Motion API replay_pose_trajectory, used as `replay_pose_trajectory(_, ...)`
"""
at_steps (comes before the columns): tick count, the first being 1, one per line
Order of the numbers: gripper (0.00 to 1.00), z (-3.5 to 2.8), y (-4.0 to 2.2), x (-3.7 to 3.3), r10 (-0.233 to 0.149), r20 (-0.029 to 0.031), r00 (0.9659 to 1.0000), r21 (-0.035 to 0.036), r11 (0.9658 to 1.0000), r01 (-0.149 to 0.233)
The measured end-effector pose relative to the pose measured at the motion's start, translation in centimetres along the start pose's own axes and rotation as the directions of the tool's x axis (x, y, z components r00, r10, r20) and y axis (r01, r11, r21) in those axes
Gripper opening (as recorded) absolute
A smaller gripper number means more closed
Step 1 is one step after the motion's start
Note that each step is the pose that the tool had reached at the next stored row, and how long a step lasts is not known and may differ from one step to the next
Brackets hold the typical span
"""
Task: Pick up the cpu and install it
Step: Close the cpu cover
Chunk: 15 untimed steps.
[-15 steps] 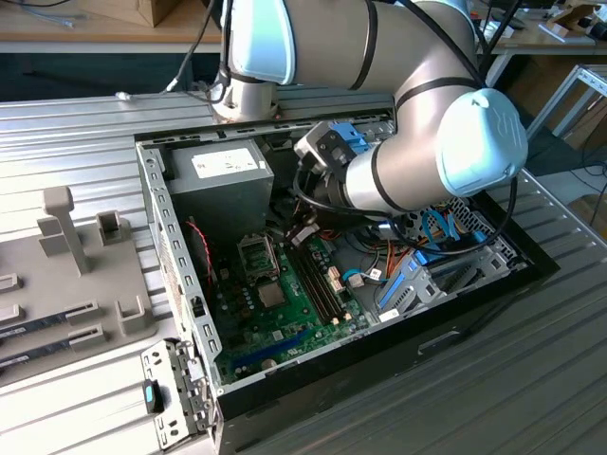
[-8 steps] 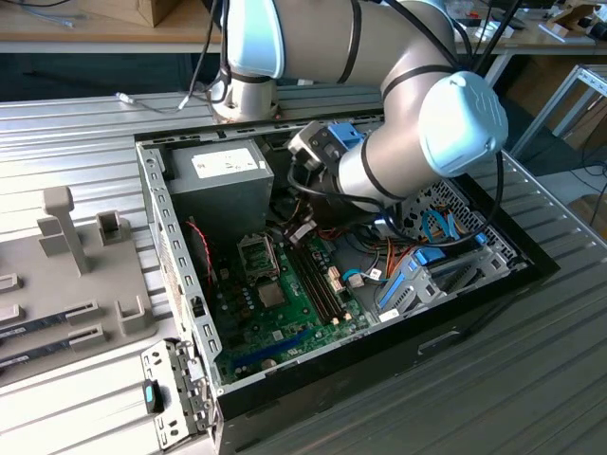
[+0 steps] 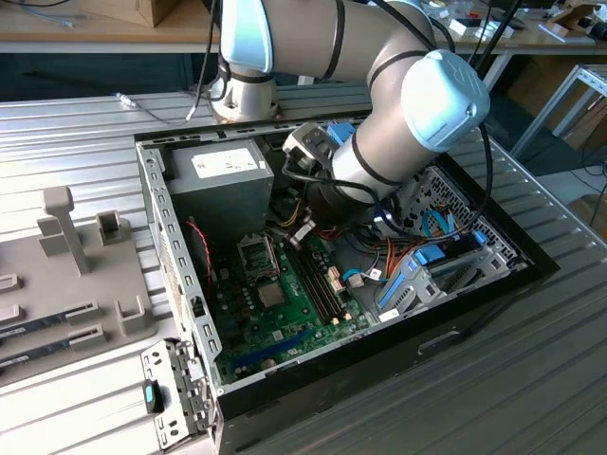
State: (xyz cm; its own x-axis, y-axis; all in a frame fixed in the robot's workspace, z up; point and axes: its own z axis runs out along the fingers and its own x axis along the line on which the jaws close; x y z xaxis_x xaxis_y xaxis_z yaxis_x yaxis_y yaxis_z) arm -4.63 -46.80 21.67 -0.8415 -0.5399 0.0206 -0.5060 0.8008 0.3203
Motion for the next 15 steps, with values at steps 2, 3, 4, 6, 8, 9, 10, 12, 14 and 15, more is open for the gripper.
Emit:
replay_pose_trajectory(2, 0.11, 0.27, 0.73, -0.5, 0.002, -0.0044, 1.0, 0.0075, 1.0, -0.002)
replay_pose_trajectory(3, 0.11, 0.38, 1.04, -0.67, 0.002, -0.0045, 1.0, 0.0077, 1.0, -0.002)
replay_pose_trajectory(4, 0.11, 0.45, 1.21, -0.7, 0.002, -0.0045, 1.0, 0.0078, 1.0, -0.002)
replay_pose_trajectory(6, 0.11, 0.57, 1.43, -0.5, 0.002, -0.0038, 1.0, 0.008, 1.0, -0.001)
replay_pose_trajectory(8, 0.11, 0.72, 1.55, -0.3, 0.001, -0.0037, 1.0, 0.0081, 1.0, -0.001)
replay_pose_trajectory(9, 0.11, 0.84, 1.55, -0.24, 0.001, -0.0034, 1.0, 0.0076, 1.0, -0.001)
replay_pose_trajectory(10, 0.11, 0.91, 1.55, -0.22, 0.001, -0.0032, 1.0, 0.0072, 1.0, -0.001)
replay_pose_trajectory(12, 0.11, 1.06, 1.51, -0.21, 0.001, -0.0019, 1.0, 0.005, 1.0, -0.001)
replay_pose_trajectory(14, 0.11, 1.08, 1.5, -0.21, -0.001, 0.0029, 1.0, -0.003, 1.0, 0.001)
replay_pose_trajectory(15, 0.11, 1.08, 1.51, -0.21, -0.003, 0.0071, 1.0, -0.01, 0.9999, 0.003)
